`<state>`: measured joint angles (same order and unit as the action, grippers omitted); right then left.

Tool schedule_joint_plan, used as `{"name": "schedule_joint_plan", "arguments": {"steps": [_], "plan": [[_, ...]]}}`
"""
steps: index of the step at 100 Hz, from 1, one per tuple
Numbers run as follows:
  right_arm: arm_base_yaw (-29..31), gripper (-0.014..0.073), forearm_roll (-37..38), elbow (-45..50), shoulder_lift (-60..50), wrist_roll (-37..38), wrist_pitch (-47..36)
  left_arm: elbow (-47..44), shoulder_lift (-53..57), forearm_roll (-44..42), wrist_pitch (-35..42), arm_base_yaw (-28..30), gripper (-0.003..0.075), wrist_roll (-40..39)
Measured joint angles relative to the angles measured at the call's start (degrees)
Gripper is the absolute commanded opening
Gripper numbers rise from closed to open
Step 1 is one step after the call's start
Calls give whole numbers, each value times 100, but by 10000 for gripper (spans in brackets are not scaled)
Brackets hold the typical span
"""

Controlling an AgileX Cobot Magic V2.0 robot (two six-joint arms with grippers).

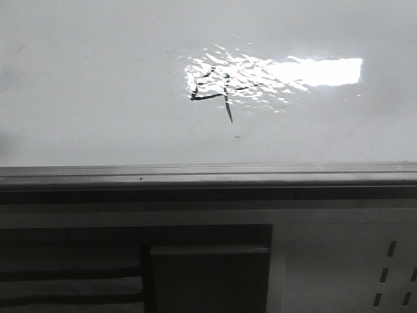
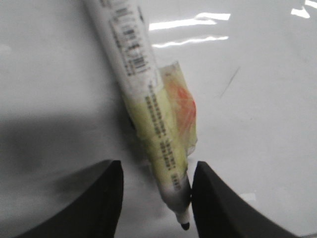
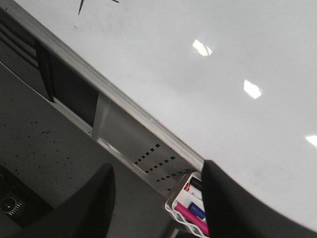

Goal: Write number 4 on whiteboard

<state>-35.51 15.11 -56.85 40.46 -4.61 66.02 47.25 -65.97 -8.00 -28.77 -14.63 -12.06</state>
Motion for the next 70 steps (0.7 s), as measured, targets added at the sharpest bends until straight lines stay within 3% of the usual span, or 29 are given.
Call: {"name": "schedule_joint_plan", "arguments": {"steps": [17,37,62,70], "plan": [[0,342,379,0,-103,1000,333,526,700,-221,-971,0,303,101],[0,342,600,145,-775,1916,14,249,2012,-139,-1410,0,303,242],[0,342,690,1262,-2063,2172,-1358,-1295,3610,19,-309,0,298,251],[0,342,716,1538,-2218,2172,-1555,-1704,3840,19,53,0,252,251]]}}
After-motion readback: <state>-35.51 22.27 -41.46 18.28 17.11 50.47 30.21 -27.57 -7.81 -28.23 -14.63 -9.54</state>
